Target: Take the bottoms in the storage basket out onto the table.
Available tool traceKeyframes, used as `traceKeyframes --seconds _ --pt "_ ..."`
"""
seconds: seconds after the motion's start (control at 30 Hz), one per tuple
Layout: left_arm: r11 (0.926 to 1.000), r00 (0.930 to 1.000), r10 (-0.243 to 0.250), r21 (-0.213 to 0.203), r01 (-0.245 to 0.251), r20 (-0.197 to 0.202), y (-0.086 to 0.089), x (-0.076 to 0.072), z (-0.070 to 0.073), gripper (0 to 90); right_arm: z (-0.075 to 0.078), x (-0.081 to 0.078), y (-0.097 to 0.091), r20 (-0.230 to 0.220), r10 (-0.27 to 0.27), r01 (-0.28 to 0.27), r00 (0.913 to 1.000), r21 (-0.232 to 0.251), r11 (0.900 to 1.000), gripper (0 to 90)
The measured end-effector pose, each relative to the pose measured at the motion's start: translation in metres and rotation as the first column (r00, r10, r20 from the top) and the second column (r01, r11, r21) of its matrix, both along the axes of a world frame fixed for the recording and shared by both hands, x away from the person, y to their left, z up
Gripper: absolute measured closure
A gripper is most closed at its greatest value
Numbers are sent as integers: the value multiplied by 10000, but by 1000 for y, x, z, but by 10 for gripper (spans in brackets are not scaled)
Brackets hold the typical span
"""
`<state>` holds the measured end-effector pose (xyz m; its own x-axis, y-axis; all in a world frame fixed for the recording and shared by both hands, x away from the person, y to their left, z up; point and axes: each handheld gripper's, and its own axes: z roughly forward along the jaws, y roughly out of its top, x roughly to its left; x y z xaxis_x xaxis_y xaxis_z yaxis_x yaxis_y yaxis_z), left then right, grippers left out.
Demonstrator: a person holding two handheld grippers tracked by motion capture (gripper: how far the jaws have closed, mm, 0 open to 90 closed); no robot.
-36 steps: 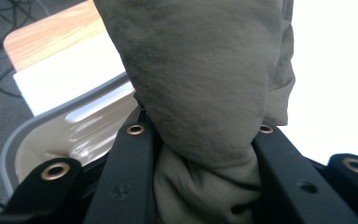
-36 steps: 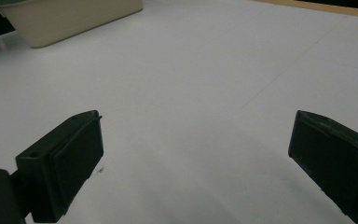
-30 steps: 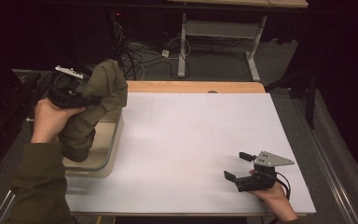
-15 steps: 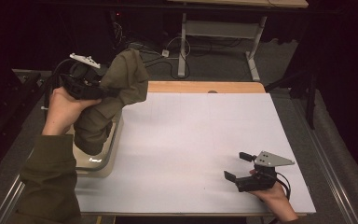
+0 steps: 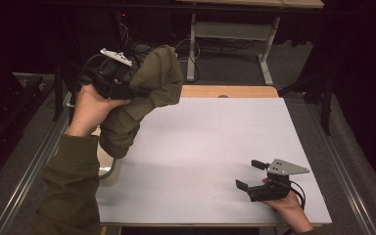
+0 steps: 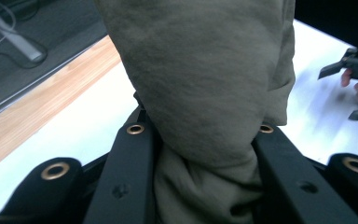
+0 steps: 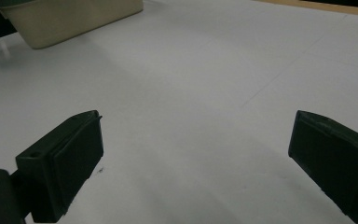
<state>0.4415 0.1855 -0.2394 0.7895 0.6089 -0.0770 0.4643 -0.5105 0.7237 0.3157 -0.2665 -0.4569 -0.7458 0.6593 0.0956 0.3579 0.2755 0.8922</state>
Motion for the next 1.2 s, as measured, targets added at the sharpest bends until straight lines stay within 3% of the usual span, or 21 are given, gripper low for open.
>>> traceKeyframes --seconds 0.27,0.57,0.8,1.07,1.2 --pt "9985 9980 -536 -119 533 -348 -29 4 -18 715 0 0 0 -11 62 -62 10000 -9 10000 39" --pt "9924 9895 -1224 55 1232 -770 -67 -1 -41 714 0 0 -1 15 22 -22 10000 46 10000 39" --pt "9877 9821 -1553 -4 1561 -1070 -86 -1 -58 713 0 0 -1 4 48 -48 10000 12 10000 39" --pt "9848 9776 -1692 181 1728 -1248 -105 3 -87 711 0 0 -1 52 69 -69 10000 76 9999 38" --pt "9876 9817 -1451 423 1512 -1232 -113 6 -100 710 0 0 -1 42 81 -82 10000 86 9999 38"
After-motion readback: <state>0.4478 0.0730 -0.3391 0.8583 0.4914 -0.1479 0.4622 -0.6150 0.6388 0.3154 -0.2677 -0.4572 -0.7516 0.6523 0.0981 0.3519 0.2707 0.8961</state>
